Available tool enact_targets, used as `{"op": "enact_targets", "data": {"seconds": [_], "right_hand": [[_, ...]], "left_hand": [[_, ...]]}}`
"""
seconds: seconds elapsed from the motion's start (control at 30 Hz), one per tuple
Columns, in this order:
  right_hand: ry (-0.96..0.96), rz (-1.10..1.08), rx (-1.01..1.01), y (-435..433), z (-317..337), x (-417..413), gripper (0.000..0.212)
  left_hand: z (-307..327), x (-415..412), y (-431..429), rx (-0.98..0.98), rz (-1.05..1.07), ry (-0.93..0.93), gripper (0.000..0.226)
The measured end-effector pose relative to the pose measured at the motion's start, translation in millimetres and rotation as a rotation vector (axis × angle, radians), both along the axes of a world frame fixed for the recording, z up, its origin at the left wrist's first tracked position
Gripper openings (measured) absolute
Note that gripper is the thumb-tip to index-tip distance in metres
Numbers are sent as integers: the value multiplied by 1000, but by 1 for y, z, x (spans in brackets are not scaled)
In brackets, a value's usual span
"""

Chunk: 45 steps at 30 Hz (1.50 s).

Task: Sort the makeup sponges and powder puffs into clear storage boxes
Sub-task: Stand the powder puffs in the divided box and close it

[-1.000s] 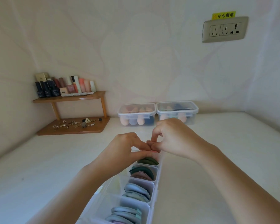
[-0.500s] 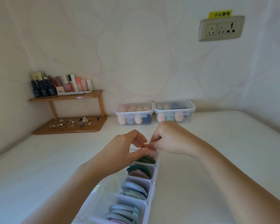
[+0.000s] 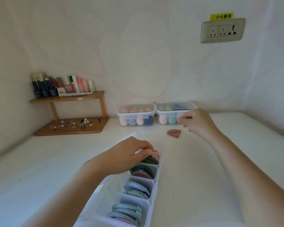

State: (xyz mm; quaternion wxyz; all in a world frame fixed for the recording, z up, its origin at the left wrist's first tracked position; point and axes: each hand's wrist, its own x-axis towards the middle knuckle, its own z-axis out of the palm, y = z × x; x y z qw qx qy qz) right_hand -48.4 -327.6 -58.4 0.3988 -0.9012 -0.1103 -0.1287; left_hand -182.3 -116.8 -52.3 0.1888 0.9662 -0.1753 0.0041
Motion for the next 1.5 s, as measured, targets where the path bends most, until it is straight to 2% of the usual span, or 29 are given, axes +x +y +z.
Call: {"op": "enact_targets", "data": {"seconds": [0.03,0.1,0.17,0.2,0.3,0.4,0.47,0.57,0.67,0.73,0.77,0.9,1.0,1.1,1.23,1.37,1.5], "right_hand": [[-17,-44,-91,0,-11,7,22],[56,-21,-143,3,-29,15,27],[137,80,-108,6,-40,19,53],[164,139,-72,7,-45,21,60],[162,190,-91,9,-55,29,49],[54,40,-309,13,-49,34,29],[-19,0,-420,18,-44,32,28],[11,-26,-277,20,-38,31,27],[-13,-39,-65,15,-27,25,34],[-80,5,104,15,-13,15,15],[-83,36,183,17,-5,8,13],[31,268,379,27,17,-24,50],[106,420,292,33,18,-37,45],[112,425,93,37,11,-37,32],[118,406,137,39,6,-32,21],[-12,376,125,40,0,-27,4],[-123,458,-51,41,-4,-25,8]], "left_hand": [[1,0,0,-1,-8,1,33],[0,1,0,-3,-13,11,32],[-2,3,2,0,-7,24,32],[-4,4,3,4,-2,27,32],[-8,7,6,2,4,26,31],[-8,6,6,-9,7,29,31],[-8,6,7,-8,13,26,31],[-8,6,6,-6,32,22,31],[-8,6,5,5,55,11,31],[-7,5,5,10,68,-3,31],[-7,4,5,11,72,-6,31],[-6,4,5,6,78,-6,30],[-7,3,4,1,79,-14,30],[-7,2,4,5,88,-17,31],[-6,3,3,4,93,-11,33],[-8,3,4,8,95,-11,32],[-8,4,4,6,98,-13,34]]}}
